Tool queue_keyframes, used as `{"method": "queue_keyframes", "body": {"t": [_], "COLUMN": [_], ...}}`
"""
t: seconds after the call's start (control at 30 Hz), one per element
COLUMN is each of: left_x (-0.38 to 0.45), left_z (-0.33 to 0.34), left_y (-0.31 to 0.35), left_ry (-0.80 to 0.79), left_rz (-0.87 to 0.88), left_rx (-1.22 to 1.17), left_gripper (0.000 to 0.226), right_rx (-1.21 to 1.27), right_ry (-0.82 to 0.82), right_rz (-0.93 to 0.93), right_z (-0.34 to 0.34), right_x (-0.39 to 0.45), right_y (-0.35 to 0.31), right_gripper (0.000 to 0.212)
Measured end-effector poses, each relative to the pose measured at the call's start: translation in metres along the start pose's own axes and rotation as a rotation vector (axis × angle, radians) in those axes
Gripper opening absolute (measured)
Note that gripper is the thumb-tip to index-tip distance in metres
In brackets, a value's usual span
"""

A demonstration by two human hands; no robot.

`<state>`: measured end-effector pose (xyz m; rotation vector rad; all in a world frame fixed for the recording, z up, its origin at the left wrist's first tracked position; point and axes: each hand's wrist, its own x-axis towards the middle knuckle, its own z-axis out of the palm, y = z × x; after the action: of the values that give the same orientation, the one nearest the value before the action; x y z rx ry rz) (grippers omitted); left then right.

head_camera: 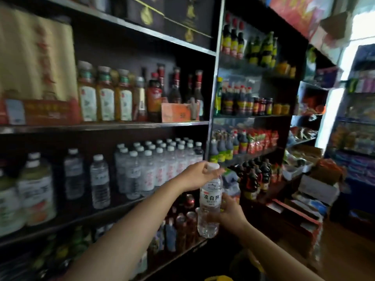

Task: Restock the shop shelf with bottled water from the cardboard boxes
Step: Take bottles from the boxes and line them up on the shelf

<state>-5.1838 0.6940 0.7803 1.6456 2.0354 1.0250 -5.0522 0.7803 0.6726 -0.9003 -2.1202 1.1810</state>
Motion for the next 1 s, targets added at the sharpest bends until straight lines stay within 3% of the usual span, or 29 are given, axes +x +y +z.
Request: {"method": "queue_keyframes", "body": {"t": [0.4,0.63,0.7,0.83,0.97,1.0], "left_x": [-0.024,-0.038,-0.044,-0.064,-0.067,-0.063], "left_z": [-0.125,-0.158,-0.163,-0.162,-0.149,-0.145], "left_y": [-0.182,-0.253,-0.275,-0.327,-0.369,-0.374], "left_ry": [0.246,0.325,0.443,0.718,0.615,0.579], "left_rz": [-0.200,-0.271,-0.318,-0.478,-0.653,-0.651], "left_rx": [-0.025,-0.075,-0.030,0.010,-0.057,-0.073], "left_gripper": [0.058,0.050,0.057,0.043,0.106,0.108], "right_rx": [0.087,0.062,0.054,0.069,0.101,0.105], "right_ry": [-0.192,-0.227,-0.193,-0.172,-0.173,-0.176], "right_rz": [-0.136,-0.135,-0.125,-0.102,-0.099,-0.106], "right_z": [0.214,0.299,0.316,0.336,0.347,0.347], "right_x": [0.113,0.141,0.146,0.157,0.167,0.168], "right_y": [-0.057,-0.066,-0.065,-0.068,-0.065,-0.063], "right_gripper": [0.050,0.059,0.056,0.050,0.053,0.055]}}
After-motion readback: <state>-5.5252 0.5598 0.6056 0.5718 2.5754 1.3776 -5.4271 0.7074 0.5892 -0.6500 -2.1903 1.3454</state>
